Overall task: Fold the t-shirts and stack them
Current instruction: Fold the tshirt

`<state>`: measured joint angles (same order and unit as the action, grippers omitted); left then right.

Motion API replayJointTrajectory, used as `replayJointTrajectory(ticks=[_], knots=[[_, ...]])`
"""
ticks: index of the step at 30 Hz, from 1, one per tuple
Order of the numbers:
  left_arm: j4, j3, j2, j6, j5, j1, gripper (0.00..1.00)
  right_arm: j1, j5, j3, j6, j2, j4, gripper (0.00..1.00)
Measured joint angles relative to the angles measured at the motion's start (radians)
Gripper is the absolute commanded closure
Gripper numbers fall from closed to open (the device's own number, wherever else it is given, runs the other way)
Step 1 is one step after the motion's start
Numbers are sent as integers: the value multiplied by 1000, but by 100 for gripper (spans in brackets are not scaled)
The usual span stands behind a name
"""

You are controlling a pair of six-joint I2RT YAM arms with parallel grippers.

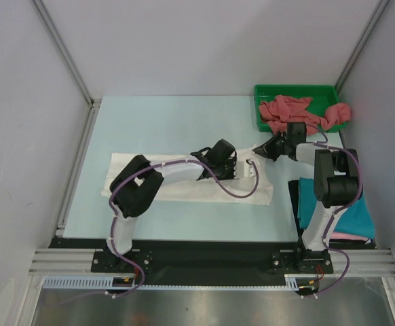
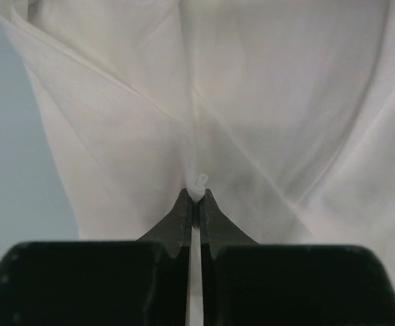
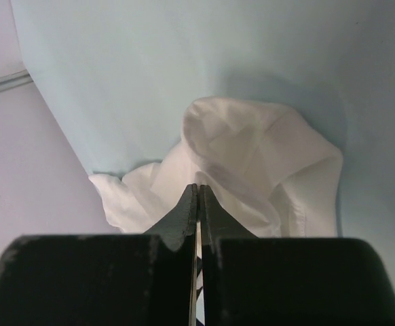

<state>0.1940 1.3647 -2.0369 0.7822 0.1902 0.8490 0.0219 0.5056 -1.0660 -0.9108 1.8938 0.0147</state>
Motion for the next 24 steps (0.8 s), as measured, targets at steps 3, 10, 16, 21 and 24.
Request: replayJointTrajectory(ticks=[3, 10, 16, 21, 24], knots=[[44, 32, 0, -20, 19, -13, 98, 0, -1, 0, 19, -14, -23, 100], [224, 143, 19, -31, 168, -82, 100, 3, -29, 0, 121, -111, -154, 100], [350, 138, 70, -2, 281, -135, 100, 48, -58, 69, 225, -325, -299, 100], [429, 97, 89, 41, 366, -144, 99, 93, -86, 218, 261, -521, -422, 100], [459, 75, 90, 66, 401, -145, 100, 123, -109, 302, 257, -614, -484, 100]])
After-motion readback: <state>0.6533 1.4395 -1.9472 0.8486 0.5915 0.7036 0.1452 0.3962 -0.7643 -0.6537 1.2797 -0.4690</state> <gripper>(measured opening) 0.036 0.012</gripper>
